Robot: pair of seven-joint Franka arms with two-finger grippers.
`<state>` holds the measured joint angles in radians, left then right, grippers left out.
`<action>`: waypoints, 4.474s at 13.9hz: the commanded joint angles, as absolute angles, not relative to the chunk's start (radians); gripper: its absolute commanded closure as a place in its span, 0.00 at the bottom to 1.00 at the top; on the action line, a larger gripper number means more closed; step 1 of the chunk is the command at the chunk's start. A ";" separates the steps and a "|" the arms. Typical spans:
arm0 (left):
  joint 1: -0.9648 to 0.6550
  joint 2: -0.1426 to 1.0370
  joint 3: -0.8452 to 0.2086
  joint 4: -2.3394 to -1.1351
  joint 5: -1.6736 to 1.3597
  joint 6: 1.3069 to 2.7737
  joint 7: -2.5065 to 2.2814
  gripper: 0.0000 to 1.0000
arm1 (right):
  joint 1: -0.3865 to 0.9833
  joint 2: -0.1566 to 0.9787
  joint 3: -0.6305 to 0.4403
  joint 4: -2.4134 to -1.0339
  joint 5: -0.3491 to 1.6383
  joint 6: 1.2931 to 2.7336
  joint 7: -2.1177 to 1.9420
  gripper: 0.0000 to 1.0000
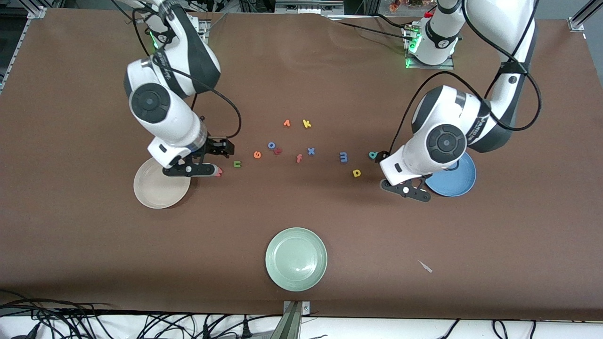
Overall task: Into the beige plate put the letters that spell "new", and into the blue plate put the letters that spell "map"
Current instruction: 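Move the right gripper to the pink W while the left gripper reaches the teal P, then grasp the pink W with the right gripper while the left gripper grasps the P, then drop the W on the cream plate while the left gripper drops P on blue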
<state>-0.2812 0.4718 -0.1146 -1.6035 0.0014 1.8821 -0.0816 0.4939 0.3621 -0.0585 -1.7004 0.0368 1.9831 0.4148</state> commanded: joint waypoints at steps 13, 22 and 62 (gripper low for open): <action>-0.282 0.394 -0.213 -2.158 0.002 2.411 -0.044 0.08 | 0.453 0.408 -0.104 -2.028 0.070 2.453 0.449 0.00; -0.285 0.442 -0.212 -2.163 0.003 2.474 -0.043 0.41 | 0.454 0.502 -0.100 -2.025 0.150 2.562 0.469 0.01; 0.106 0.442 -0.202 -2.111 0.255 2.341 0.061 0.87 | 0.474 0.399 -0.337 -2.135 0.127 2.530 -0.184 1.00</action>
<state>0.0903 0.4502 -0.1912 -2.0622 0.2281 2.2882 0.0569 0.4664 0.4061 -0.3207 -2.0449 0.1314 2.4147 -0.1166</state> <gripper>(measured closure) 0.718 0.727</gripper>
